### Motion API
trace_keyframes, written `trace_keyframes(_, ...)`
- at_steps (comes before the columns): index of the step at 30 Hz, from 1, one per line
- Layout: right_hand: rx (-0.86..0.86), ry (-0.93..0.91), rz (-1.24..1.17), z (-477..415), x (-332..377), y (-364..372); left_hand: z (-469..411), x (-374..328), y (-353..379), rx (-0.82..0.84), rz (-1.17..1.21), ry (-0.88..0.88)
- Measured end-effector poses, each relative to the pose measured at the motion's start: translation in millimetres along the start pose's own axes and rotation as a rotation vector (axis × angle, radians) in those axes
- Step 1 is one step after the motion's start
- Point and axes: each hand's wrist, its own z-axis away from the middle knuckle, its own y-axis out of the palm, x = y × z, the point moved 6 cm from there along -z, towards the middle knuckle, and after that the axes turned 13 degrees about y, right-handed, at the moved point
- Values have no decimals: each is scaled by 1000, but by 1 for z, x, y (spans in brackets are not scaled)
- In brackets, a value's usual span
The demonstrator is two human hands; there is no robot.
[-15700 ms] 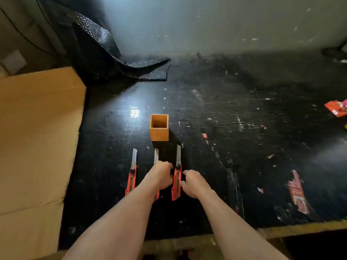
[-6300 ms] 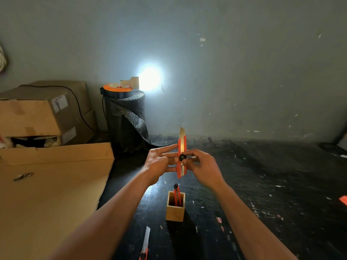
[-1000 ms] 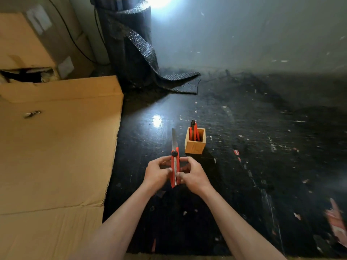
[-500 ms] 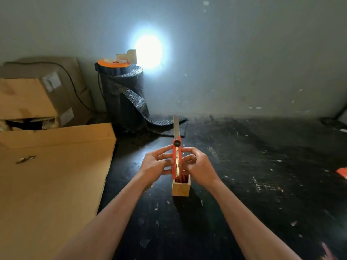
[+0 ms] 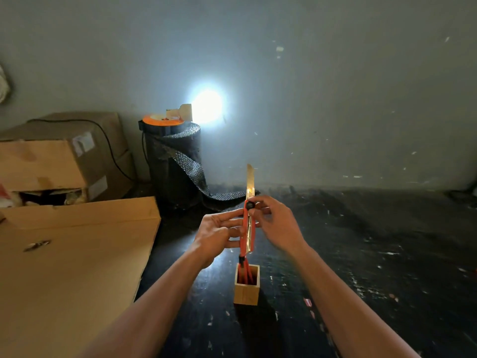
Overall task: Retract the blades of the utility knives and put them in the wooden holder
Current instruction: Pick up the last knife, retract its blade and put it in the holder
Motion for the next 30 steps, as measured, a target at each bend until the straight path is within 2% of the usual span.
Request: trace_keyframes(30, 86, 89, 52, 14, -31, 1, 5, 19, 6, -61, -27, -64)
